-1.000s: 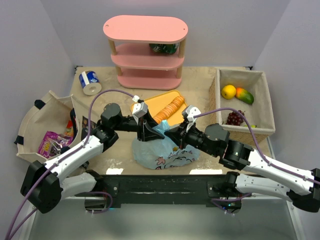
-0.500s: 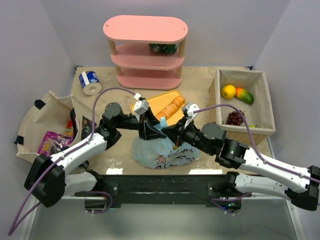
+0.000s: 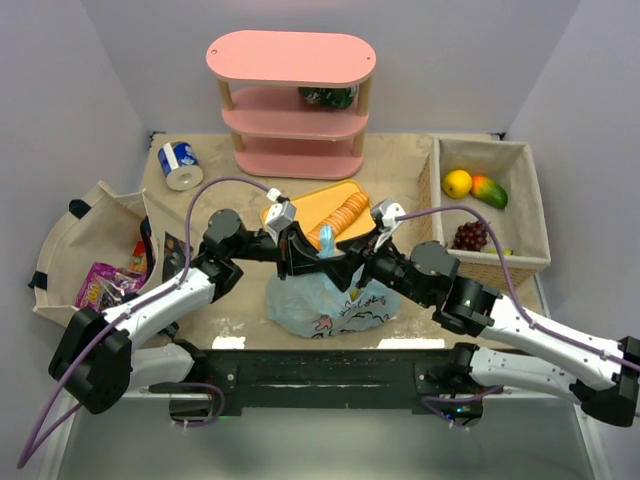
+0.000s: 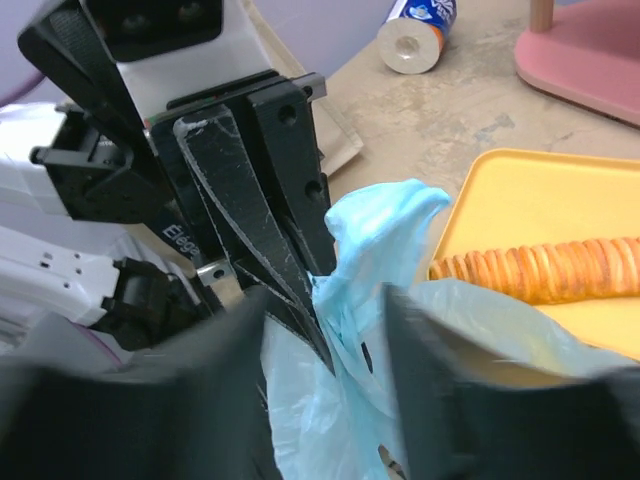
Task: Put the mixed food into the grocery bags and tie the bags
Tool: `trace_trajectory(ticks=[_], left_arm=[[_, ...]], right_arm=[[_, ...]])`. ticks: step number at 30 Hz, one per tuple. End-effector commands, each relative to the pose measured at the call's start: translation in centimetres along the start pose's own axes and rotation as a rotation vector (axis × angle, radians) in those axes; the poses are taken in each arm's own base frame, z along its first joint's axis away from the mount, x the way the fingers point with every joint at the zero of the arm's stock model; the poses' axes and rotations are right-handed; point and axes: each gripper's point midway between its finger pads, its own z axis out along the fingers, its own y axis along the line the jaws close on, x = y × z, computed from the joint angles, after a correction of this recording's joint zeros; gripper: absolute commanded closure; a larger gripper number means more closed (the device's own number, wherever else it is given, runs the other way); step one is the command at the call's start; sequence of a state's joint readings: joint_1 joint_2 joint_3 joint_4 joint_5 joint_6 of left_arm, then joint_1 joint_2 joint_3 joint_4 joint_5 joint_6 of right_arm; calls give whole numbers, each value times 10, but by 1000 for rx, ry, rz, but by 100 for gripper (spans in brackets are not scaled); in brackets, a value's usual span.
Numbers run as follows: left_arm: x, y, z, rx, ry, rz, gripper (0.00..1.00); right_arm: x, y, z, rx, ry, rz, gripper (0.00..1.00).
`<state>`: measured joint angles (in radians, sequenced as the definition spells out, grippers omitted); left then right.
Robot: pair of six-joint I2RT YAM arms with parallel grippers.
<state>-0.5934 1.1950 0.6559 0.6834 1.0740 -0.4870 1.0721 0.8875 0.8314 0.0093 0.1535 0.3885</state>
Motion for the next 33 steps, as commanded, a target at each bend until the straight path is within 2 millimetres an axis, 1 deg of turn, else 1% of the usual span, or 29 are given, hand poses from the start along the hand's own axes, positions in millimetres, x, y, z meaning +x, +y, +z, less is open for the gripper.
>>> trace_trajectory(ticks=[1, 2, 3, 4, 5, 6, 7, 8, 9, 11, 15, 23, 26, 27, 28, 31, 33], left_arm=[[-3, -9, 1, 41, 3, 64, 100], [-1, -9, 1, 44, 9, 59, 100], [-1, -12, 0, 60, 16, 62, 100], [0, -13, 0, 68, 19, 62, 100], [0, -16, 0, 87, 27, 65, 100], [0, -18, 0, 95, 31, 65, 100], [0, -19, 0, 104, 35, 73, 100], [2, -21, -1, 114, 45, 67, 100], [2, -22, -2, 119, 48, 70, 100], [4, -23, -2, 128, 62, 71, 100], [6, -28, -4, 153, 80, 85, 100], [9, -35, -6, 193, 104, 85, 100], [9, -35, -7, 195, 115, 90, 100], [8, -36, -7, 197, 115, 104, 100], [10, -36, -8, 195, 121, 95, 100], [9, -37, -8, 199, 120, 104, 100], [8, -38, -8, 203, 121, 104, 100]], right_arm=[[-32, 11, -27, -105, -58, -136, 13], [-33, 13, -31, -124, -52, -170, 8], [-32, 10, -35, -122, -40, -200, 2], [-24, 16, -41, -186, 10, -272, 1], [-21, 17, -45, -205, 30, -298, 1], [-19, 14, -46, -207, 44, -339, 1], [-9, 17, -51, -243, 96, -360, 1], [-4, 17, -52, -254, 119, -370, 1], [6, 12, -54, -266, 153, -429, 1], [17, 12, -58, -303, 185, -462, 1], [46, 4, -59, -335, 273, -520, 1], [66, -6, -48, -345, 346, -543, 3], [75, -14, -42, -321, 386, -538, 11], [75, -19, -40, -293, 397, -541, 19], [78, -23, -38, -278, 412, -540, 24], [78, -33, -32, -220, 416, -542, 37], [76, -36, -27, -197, 393, -544, 40]])
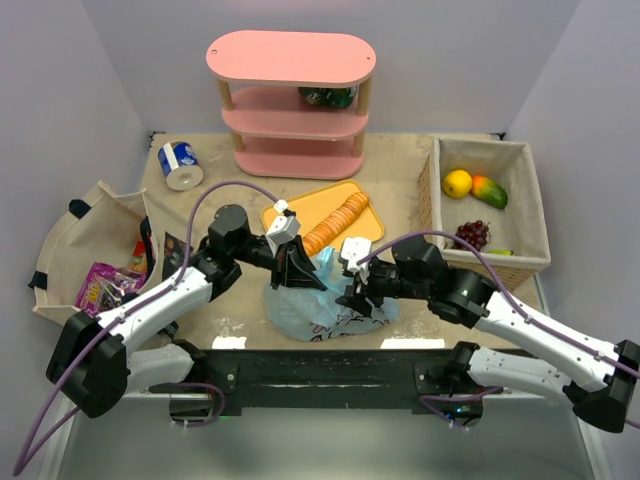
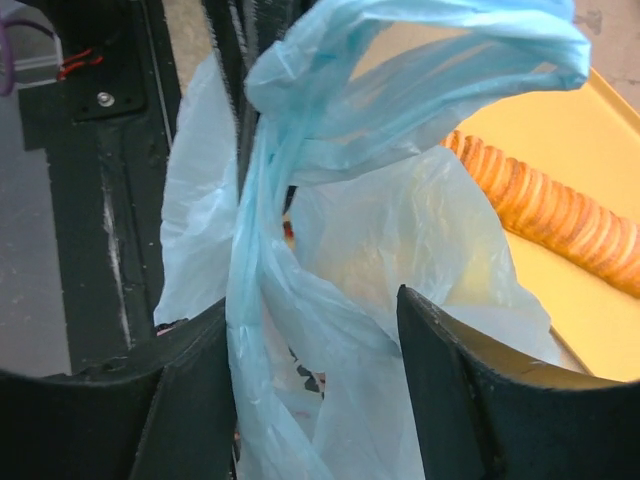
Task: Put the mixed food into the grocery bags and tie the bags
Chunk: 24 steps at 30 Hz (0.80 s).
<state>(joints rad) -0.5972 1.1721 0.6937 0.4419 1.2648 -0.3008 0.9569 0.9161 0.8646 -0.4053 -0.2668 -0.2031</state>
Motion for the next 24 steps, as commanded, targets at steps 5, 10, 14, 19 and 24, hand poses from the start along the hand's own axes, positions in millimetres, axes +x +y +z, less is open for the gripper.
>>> trace_trajectory(ticks=[5, 10, 14, 19, 24], left_arm=[[-16, -10, 0, 37, -4, 85, 100], [-16, -7, 0, 24, -6, 87, 100], [-19, 2, -1, -41, -19, 99, 100], [-20, 22, -5, -156, -33, 90, 100], [-12, 35, -2, -178, -32, 19, 100]], right_arm=[[-14, -33, -3, 184, -75, -8, 51], [-24, -42, 1, 243, -175, 34, 67], [-19, -60, 0, 357, -181, 96, 100], [-17, -95, -26, 604, -246, 198, 100], [-14, -106, -31, 690, -261, 255, 100]])
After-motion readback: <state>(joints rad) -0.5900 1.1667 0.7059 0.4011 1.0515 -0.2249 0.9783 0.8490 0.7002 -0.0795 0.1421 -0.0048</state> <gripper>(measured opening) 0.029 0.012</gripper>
